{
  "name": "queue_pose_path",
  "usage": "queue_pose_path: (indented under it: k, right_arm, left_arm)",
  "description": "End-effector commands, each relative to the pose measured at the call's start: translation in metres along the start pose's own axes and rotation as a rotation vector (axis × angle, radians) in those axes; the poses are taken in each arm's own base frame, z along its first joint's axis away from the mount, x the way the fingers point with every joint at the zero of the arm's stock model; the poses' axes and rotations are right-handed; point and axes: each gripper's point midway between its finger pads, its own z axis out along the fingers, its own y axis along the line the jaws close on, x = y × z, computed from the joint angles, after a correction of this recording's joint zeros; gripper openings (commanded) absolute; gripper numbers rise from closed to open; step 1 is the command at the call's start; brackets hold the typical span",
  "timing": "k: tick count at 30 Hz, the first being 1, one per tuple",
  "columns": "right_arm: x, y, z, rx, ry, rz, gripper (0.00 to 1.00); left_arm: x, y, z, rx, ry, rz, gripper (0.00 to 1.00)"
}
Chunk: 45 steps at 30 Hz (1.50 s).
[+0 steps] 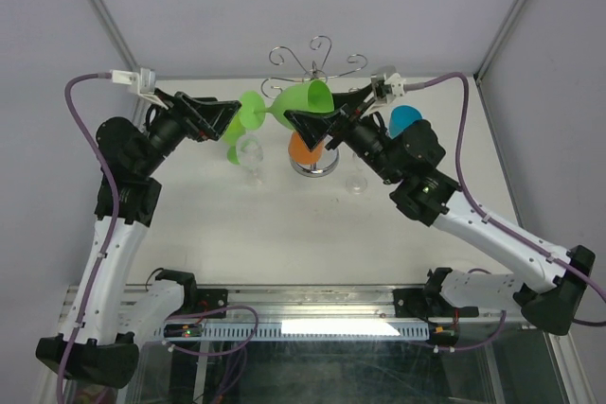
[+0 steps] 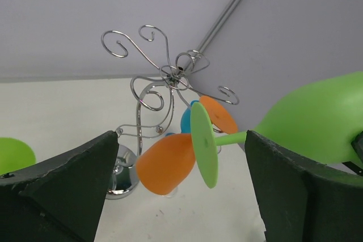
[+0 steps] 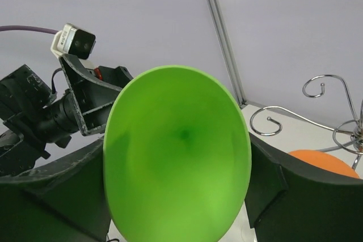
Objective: Place the wine glass upside down on the wine glass rack
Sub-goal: Turn the wine glass upside down at the wine rack.
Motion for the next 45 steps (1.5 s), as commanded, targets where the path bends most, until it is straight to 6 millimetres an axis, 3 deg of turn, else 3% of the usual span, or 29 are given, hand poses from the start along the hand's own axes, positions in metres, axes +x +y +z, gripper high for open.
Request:
queue_pose_path:
  k: [1,8,12,32,37,38,39,45]
  right_arm:
    - [-0.029,0.008,0.009,-0.028,-0.138,0.001,0.52]
    - [-0.026,0.012,0.011,-0.058,-0.145,0.01,0.52]
    - [-0.025,0.01,0.009,-0.048,-0.147,0.007,0.52]
    - [-0.014,0.006,0.009,-0.036,-0.102,-0.023,0.53]
    - [-0.006,0.003,0.015,-0.008,-0.023,-0.028,0.53]
    - [-0.004,0.004,0.014,-0.02,-0.008,-0.061,0.73]
    - [-0.003,0.004,0.012,-0.029,0.0,-0.093,0.8]
    - [-0.002,-0.001,0.001,-0.001,0.051,-0.137,0.94]
  left_arm:
    - [0.003,-0.011,0.01,0.061,-0.004,-0.015,0.91]
    - [0.018,-0.021,0.026,0.078,0.023,-0.023,0.77]
    - [0.021,-0.024,0.031,0.081,0.027,-0.023,0.64]
    - [0.02,-0.012,0.033,0.013,0.019,0.02,0.0]
    - [0.016,-0.007,0.031,-0.022,0.019,0.073,0.0]
    - [0.015,-0.006,0.031,-0.027,0.017,0.083,0.0]
    - [0.014,-0.005,0.03,-0.033,0.018,0.093,0.0]
    - [0.007,-0.003,0.028,-0.056,0.009,0.146,0.0]
